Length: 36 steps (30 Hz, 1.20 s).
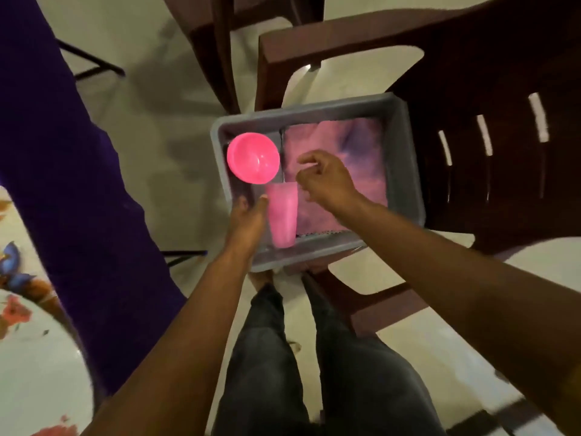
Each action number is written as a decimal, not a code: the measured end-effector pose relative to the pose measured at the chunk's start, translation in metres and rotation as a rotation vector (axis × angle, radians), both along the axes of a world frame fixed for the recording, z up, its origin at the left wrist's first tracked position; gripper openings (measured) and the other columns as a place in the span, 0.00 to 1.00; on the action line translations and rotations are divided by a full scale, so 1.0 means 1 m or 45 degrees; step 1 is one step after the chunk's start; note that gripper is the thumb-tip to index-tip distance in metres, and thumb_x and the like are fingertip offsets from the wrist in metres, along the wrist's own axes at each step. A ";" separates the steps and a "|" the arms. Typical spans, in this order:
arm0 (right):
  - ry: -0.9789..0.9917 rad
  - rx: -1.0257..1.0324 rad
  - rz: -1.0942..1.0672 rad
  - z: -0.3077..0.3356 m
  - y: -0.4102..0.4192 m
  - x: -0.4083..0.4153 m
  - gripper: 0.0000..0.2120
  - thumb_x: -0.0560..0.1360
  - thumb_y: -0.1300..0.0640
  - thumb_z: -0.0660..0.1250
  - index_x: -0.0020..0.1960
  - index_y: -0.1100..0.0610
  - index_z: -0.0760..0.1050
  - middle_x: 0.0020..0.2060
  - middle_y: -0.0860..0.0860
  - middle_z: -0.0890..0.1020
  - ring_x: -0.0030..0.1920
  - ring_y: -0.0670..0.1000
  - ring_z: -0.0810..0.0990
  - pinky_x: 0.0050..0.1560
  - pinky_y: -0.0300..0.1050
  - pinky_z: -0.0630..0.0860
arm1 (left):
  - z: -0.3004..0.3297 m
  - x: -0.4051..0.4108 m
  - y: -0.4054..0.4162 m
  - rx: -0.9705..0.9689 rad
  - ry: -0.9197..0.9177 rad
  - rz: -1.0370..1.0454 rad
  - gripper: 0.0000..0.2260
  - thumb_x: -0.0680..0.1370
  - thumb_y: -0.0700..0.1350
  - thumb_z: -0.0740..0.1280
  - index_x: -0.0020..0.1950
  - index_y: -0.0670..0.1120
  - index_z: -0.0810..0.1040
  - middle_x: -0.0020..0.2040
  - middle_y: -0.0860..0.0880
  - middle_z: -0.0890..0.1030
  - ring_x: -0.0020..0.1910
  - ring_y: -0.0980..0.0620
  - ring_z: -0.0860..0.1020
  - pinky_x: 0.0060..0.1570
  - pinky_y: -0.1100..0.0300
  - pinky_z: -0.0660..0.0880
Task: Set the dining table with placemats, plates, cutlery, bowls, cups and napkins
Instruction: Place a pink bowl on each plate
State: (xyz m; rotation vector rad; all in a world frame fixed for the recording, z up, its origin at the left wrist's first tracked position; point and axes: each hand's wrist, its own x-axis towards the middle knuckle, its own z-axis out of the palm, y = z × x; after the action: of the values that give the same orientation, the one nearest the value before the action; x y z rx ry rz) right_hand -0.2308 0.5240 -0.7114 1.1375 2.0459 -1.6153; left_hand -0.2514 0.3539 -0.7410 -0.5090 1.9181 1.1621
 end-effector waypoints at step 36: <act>0.235 0.102 0.565 0.021 0.054 -0.049 0.19 0.80 0.65 0.60 0.69 0.55 0.75 0.59 0.53 0.82 0.55 0.52 0.78 0.52 0.44 0.74 | 0.105 0.011 0.066 0.235 0.143 0.665 0.19 0.84 0.63 0.60 0.68 0.54 0.76 0.63 0.50 0.83 0.62 0.50 0.82 0.60 0.50 0.81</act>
State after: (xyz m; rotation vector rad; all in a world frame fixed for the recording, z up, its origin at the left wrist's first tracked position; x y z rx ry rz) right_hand -0.2796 0.5778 -0.6908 0.5131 2.2892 -1.4653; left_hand -0.2401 0.4202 -0.6365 -0.8911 1.7966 1.7119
